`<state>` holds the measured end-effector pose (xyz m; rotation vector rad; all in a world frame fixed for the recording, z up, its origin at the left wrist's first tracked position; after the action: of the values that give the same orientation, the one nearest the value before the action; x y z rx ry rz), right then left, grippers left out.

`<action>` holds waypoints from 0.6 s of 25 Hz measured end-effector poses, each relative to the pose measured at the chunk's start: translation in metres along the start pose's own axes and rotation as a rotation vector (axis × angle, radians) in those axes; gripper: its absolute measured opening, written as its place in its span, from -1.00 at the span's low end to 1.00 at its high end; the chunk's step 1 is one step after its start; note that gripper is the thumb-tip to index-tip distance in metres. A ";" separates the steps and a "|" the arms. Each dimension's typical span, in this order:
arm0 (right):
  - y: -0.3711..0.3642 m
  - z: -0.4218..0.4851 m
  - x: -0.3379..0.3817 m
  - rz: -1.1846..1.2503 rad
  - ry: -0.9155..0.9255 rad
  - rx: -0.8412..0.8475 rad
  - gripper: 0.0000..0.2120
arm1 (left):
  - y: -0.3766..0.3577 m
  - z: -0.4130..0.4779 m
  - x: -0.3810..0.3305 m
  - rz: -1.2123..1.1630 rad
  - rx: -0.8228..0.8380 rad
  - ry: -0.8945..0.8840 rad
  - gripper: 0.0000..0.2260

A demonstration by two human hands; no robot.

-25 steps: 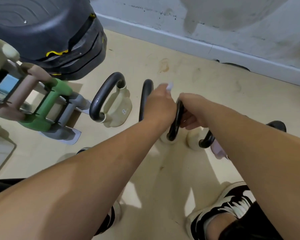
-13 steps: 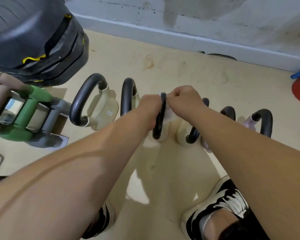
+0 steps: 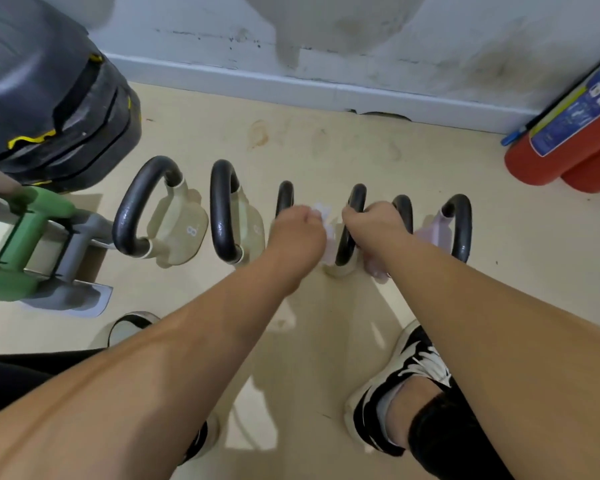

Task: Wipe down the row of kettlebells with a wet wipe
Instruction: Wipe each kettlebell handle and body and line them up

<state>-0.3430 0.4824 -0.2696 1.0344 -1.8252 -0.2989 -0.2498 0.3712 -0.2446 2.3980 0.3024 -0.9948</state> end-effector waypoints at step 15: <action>-0.017 -0.007 -0.014 0.394 -0.279 0.157 -0.70 | -0.002 -0.009 0.050 -0.025 -0.053 0.078 -0.68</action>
<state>-0.3263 0.4845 -0.2855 0.7390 -2.2863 -0.0619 -0.2101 0.3779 -0.2753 2.3940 0.3833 -0.8953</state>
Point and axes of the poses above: each hand's wrist, its own z-axis towards the middle knuckle, its own y-axis out of the back of the hand, x = y × z, the point moved 3 cm from there along z, towards the middle knuckle, and after that the axes turned 10 degrees about y, right-handed, at the moved point
